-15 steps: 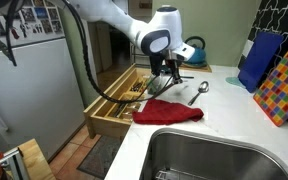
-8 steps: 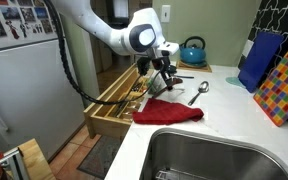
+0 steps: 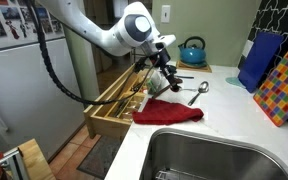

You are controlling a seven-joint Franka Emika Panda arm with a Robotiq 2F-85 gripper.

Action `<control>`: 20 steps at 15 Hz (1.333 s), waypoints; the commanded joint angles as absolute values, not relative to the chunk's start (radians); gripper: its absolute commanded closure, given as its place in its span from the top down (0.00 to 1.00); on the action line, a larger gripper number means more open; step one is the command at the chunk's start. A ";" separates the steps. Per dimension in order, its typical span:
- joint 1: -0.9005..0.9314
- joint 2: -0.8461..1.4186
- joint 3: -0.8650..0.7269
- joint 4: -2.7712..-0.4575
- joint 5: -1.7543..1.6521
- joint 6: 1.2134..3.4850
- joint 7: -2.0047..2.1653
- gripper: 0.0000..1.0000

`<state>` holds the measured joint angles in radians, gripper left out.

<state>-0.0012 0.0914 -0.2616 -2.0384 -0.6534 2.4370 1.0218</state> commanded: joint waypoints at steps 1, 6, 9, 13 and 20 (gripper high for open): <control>-0.031 -0.014 -0.221 -2.133 -0.722 2.383 1.130 0.01; -0.079 -0.100 -0.181 -2.214 -0.745 2.346 1.248 0.01; -0.102 -0.071 -0.163 -2.181 -0.726 2.349 1.225 0.05; -0.118 -0.096 -0.155 -2.206 -0.740 2.349 1.244 0.05; -0.113 -0.150 -0.095 -2.266 -0.828 2.264 1.389 0.01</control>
<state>-0.1042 -0.1057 -0.1262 -2.2121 -0.7822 2.2842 1.3178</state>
